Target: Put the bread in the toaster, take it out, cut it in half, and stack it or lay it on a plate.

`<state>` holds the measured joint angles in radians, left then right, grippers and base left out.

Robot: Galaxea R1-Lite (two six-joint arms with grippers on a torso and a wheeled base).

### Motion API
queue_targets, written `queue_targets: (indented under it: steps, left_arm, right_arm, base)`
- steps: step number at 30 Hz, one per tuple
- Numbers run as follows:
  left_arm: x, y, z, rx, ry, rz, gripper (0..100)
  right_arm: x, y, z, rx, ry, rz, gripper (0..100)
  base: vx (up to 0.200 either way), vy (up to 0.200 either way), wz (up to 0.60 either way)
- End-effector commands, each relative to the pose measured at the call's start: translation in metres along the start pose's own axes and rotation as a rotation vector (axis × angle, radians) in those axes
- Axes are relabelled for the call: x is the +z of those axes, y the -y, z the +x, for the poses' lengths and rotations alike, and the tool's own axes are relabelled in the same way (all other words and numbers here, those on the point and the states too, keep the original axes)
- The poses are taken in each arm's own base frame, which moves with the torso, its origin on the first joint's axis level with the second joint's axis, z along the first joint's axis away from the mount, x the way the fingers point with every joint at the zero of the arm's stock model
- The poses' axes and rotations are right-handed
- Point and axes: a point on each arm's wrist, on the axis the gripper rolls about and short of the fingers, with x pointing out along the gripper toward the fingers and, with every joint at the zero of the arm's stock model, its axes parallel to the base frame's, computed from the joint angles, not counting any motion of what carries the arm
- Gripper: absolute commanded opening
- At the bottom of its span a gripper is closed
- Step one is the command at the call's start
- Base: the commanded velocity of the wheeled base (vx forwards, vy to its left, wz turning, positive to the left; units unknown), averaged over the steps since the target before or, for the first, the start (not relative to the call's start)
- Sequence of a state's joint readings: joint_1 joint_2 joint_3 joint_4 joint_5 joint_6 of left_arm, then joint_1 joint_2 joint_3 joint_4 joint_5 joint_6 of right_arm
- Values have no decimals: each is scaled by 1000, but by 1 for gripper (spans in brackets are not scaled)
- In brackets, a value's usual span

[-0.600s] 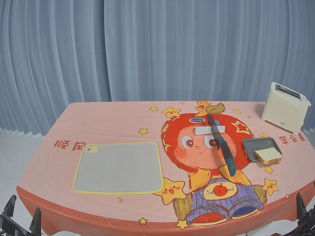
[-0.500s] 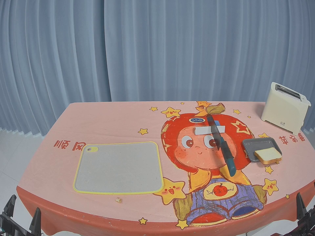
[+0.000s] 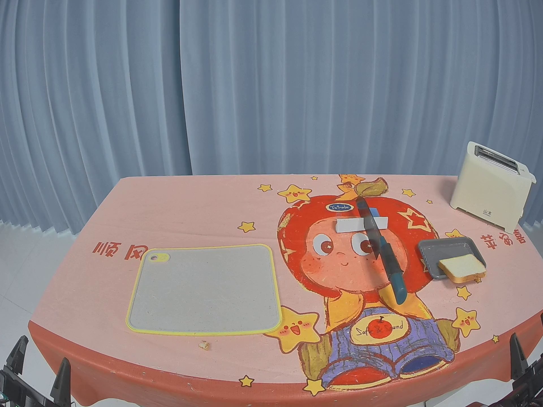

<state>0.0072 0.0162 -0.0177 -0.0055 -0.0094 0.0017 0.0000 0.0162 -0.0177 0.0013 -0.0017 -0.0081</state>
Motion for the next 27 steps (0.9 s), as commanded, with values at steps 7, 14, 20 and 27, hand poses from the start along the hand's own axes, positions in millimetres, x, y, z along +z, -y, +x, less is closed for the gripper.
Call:
queue_targets:
  steps: [7, 14, 20, 27]
  left_arm:
    - [-5, 0, 0, 1, -2, 0, 100]
    - [-5, 0, 0, 1, -2, 0, 100]
    - [-5, 0, 0, 1, -2, 0, 100]
    - [-6, 0, 0, 1, -4, 0, 100]
  right_arm:
    - [-5, 0, 0, -1, 0, 8, 100]
    - [-5, 0, 0, 3, 0, -6, 100]
    - [-5, 0, 0, -3, 0, -1, 100]
    - [15, 0, -2, -11, 198, -17, 100]
  base:
    - [0, 0, 0]
    - [0, 0, 0]
    - [0, 0, 0]
    - [0, 0, 0]
